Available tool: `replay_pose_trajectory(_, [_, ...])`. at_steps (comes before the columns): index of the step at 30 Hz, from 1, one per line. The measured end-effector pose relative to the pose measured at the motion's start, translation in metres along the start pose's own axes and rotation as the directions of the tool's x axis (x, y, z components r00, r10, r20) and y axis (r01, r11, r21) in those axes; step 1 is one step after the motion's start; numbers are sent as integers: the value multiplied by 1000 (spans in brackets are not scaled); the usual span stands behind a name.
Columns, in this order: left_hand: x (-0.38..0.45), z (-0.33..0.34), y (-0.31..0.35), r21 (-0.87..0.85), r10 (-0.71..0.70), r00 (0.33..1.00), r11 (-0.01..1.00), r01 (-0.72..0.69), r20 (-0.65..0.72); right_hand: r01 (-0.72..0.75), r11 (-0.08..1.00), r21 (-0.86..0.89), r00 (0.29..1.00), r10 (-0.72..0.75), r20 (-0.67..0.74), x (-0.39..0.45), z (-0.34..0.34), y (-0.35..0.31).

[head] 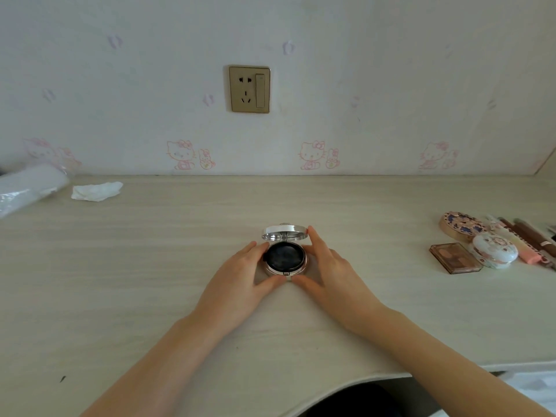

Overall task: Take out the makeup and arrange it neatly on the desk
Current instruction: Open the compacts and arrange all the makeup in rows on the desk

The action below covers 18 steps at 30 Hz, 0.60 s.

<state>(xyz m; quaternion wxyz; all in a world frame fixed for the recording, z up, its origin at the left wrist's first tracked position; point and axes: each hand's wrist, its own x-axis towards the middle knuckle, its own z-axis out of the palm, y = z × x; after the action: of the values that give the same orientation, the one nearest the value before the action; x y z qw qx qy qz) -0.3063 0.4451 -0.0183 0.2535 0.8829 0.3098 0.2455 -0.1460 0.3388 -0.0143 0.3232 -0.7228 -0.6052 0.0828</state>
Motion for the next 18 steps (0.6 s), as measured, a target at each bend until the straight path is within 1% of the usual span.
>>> replay_pose_trajectory(5, [25,-6,-9,-7,23,999,1000,-24,-29,-3,999,37,1000,3,16,34,9,5])
replay_pose_trajectory(10, [55,-11,-32,24,-12,999,1000,12,-39,-6,999,50,999,4,39,76,20,8])
replay_pose_trajectory(18, [95,-21,-66,85,-34,998,996,39,-62,35,999,36,998,-37,55,133,34,7])
